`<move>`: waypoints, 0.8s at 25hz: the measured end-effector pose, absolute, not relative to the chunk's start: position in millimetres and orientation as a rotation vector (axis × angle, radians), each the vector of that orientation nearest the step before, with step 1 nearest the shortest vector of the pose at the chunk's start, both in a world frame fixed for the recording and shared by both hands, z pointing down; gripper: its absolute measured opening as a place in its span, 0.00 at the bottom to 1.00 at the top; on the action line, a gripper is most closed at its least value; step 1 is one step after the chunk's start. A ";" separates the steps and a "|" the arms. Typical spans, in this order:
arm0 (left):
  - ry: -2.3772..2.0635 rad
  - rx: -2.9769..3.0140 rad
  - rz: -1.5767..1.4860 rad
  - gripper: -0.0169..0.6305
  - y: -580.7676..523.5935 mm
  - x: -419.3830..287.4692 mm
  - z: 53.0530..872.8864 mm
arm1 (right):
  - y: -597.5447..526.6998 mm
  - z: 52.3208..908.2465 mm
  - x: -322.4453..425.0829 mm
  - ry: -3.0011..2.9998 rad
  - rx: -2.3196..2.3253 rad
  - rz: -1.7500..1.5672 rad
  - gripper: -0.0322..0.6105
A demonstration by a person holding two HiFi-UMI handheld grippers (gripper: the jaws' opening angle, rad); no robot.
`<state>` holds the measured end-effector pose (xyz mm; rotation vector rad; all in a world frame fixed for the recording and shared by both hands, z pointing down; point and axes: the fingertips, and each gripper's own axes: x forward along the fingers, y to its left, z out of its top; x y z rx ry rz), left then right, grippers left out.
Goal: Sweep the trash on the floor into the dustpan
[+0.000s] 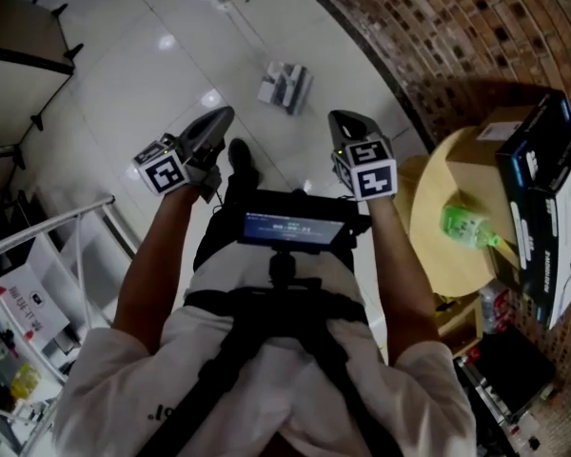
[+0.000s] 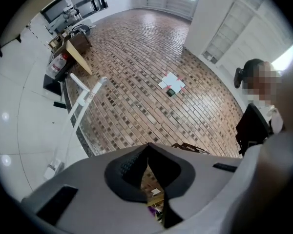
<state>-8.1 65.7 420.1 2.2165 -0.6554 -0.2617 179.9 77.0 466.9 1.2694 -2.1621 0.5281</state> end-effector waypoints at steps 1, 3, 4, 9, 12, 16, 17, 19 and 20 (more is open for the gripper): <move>-0.657 2.223 -0.269 0.03 73.9 -3.8 420.2 | 83.5 464.8 182.9 -2.175 1.270 0.528 0.05; -0.668 2.236 -0.265 0.03 89.4 3.3 420.2 | 94.9 461.9 188.6 -2.198 1.273 0.535 0.05; -0.676 2.237 -0.256 0.03 96.7 6.0 420.0 | 100.2 461.8 192.1 -2.205 1.272 0.539 0.05; -0.704 2.248 -0.227 0.03 125.4 14.3 413.6 | 122.4 461.2 203.3 -2.227 1.262 0.572 0.05; -0.713 2.250 -0.240 0.03 138.8 17.5 404.4 | 133.0 455.6 203.0 -2.251 1.259 0.599 0.05; -0.701 2.249 -0.257 0.03 151.4 19.2 390.2 | 140.2 437.3 194.6 -2.295 1.260 0.601 0.05; -0.694 2.257 -0.261 0.03 153.6 19.6 386.7 | 141.6 432.2 192.5 -2.307 1.266 0.604 0.05; -0.692 2.269 -0.266 0.03 157.1 19.0 380.8 | 145.1 422.4 189.0 -2.328 1.278 0.615 0.05; -0.684 2.276 -0.268 0.03 158.9 19.2 378.1 | 147.0 418.0 186.7 -2.337 1.281 0.619 0.05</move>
